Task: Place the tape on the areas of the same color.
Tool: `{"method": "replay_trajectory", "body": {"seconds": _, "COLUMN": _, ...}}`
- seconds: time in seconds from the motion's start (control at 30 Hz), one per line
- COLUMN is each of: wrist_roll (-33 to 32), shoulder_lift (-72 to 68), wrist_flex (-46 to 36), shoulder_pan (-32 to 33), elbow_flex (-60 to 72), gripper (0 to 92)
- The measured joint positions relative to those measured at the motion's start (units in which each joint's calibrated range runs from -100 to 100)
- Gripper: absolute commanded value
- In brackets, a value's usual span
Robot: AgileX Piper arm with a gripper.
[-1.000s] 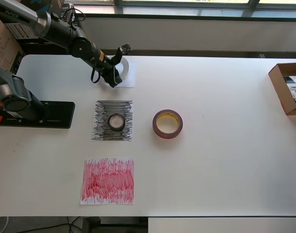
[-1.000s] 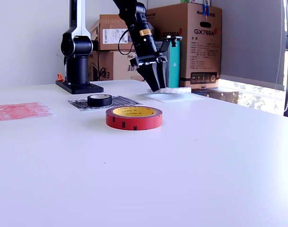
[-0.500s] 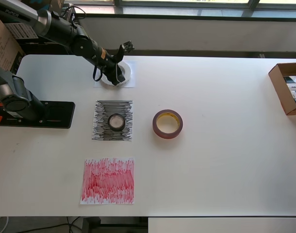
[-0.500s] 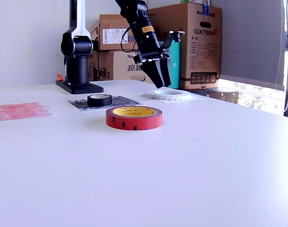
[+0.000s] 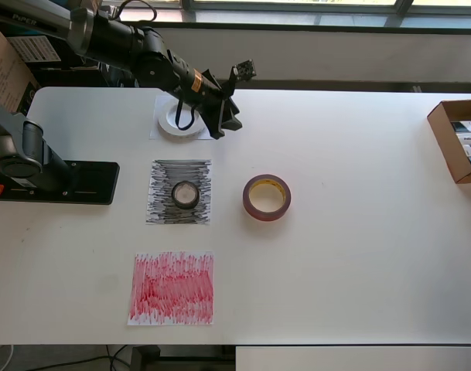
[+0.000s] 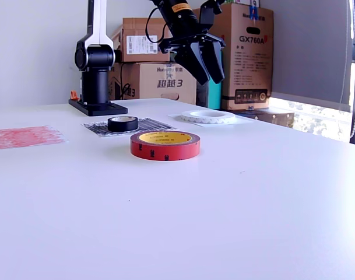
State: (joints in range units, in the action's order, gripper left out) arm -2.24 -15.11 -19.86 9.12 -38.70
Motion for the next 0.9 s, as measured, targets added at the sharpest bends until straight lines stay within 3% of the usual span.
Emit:
{"method": "replay_trajectory", "body": {"seconds": 0.5, "wrist_roll": -1.89, "shoulder_lift": -12.04, "wrist_flex": -20.03, "shoulder_pan": -13.84, "elbow_flex": 15.84, "gripper": 43.7}}
{"method": "replay_trajectory", "body": {"seconds": 0.9, "wrist_roll": -4.59, "shoulder_lift": -13.65, "wrist_flex": -28.85, "shoulder_pan": -15.49, "elbow_flex": 17.11, "gripper": 43.7}}
